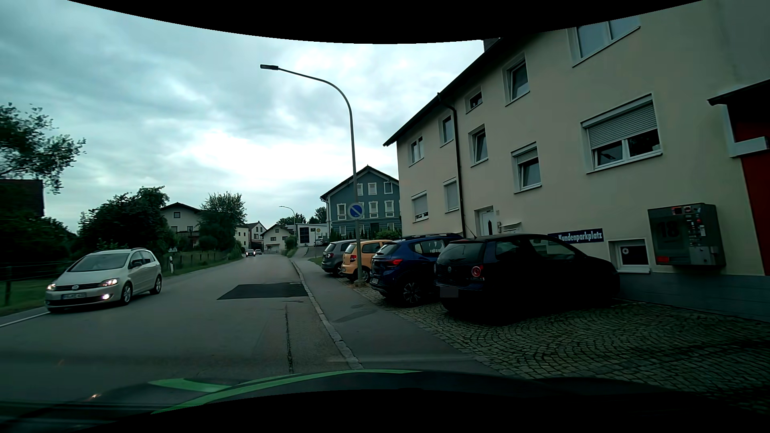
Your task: Follow the waypoints while adhering to traffic rules and regulations
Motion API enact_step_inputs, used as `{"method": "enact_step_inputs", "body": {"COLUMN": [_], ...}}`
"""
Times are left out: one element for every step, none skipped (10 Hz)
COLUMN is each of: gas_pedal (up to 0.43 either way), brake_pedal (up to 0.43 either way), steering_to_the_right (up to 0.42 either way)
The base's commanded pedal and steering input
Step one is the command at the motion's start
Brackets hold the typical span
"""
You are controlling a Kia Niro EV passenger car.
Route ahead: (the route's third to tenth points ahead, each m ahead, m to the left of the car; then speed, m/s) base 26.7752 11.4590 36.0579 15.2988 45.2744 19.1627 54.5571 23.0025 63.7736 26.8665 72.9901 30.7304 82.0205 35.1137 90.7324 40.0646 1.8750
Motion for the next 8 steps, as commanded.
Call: {"method": "enact_step_inputs", "body": {"gas_pedal": [0.26,0.26,0.268,0.268,0.268,0.268,0.268,0.268], "brake_pedal": [0.0,0.0,0.0,0.0,0.0,0.0,0.0,0.0], "steering_to_the_right": [-0.393,-0.391,-0.389,-0.385,-0.381,-0.376,-0.371,-0.36]}}
